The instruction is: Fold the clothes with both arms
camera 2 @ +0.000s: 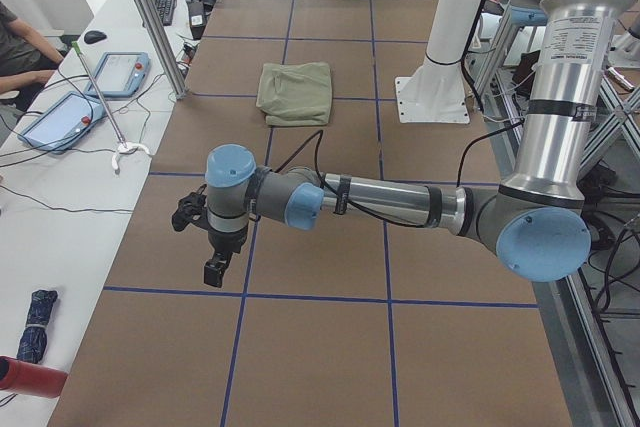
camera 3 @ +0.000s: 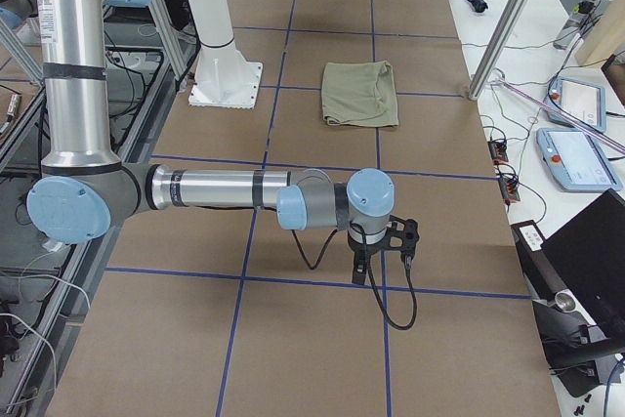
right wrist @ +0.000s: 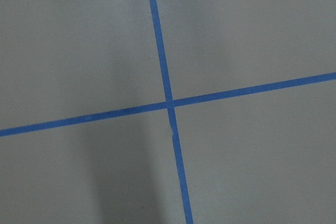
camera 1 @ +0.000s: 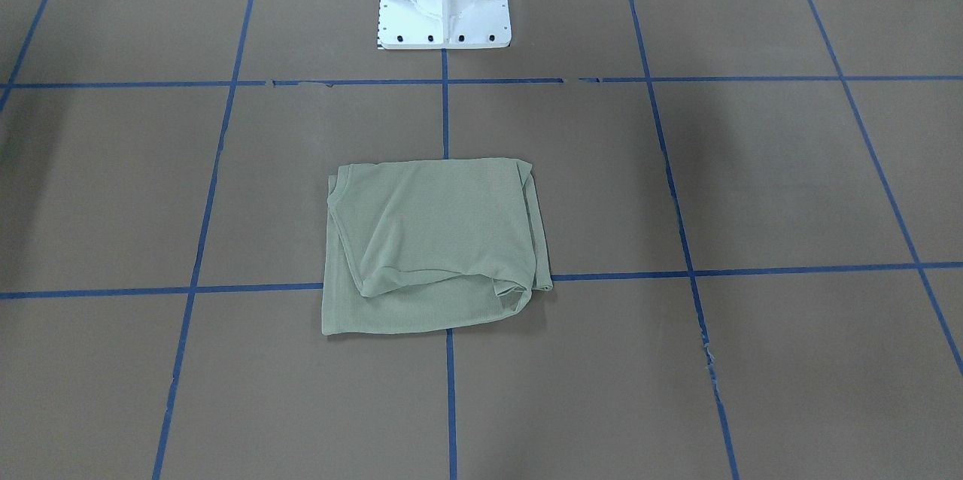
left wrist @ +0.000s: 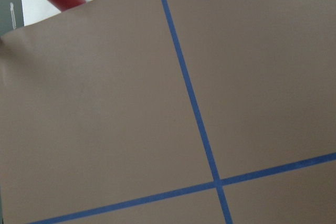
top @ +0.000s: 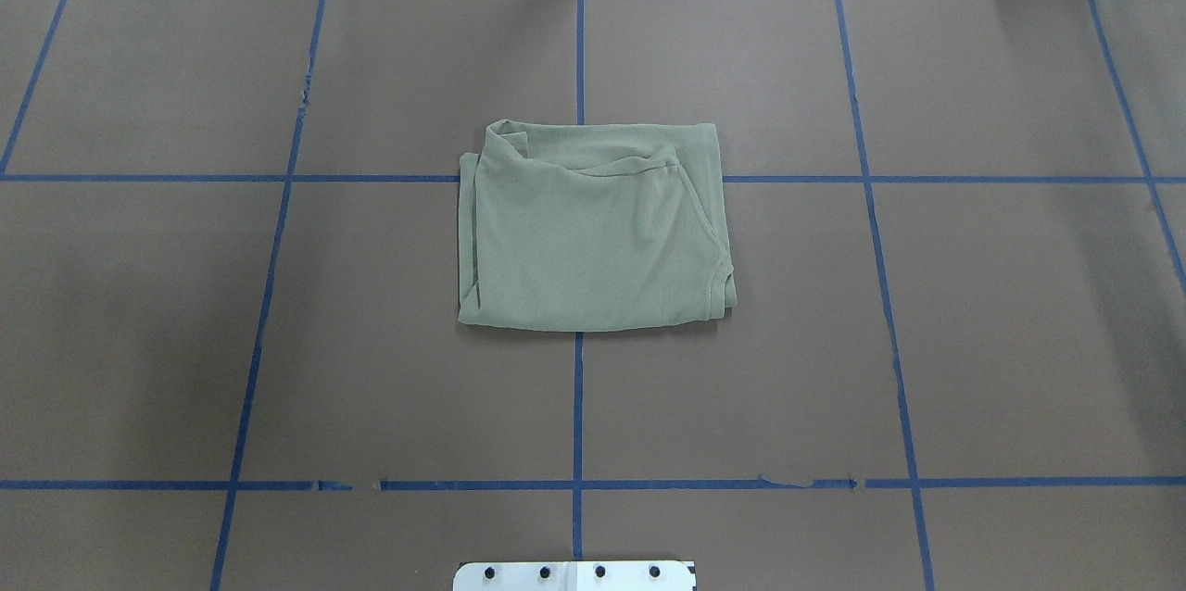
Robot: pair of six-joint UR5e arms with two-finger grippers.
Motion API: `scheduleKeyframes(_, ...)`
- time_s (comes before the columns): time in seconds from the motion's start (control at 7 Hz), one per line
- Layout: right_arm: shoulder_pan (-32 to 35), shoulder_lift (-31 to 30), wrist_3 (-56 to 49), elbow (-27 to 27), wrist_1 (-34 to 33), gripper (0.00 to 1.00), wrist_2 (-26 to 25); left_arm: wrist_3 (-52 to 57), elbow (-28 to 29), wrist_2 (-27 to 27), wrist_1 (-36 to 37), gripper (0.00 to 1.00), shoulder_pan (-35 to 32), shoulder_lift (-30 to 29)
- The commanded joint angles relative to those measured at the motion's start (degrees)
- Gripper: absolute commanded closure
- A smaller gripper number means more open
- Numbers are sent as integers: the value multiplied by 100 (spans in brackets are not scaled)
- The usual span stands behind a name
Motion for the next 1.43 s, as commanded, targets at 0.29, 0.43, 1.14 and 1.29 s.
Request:
scheduleKeyframes(0.29, 614, -105, -2195, 165, -1325, 0, 2, 541, -33, -747, 874, 0, -175, 398)
scheduleKeyframes(0.43, 615, -131, -2195, 156, -1325, 0, 37, 532, -103, -1132, 804, 0, -175, 662)
scheduleKeyframes(1.14, 615, -351, -2151, 156, -1281, 0, -15, 479, -244, -1076, 462, 0, -166, 972)
scheduleKeyframes(1.29, 615, -377, -2125, 165, -1272, 0, -16, 479, -236, -1075, 435, 0, -166, 990)
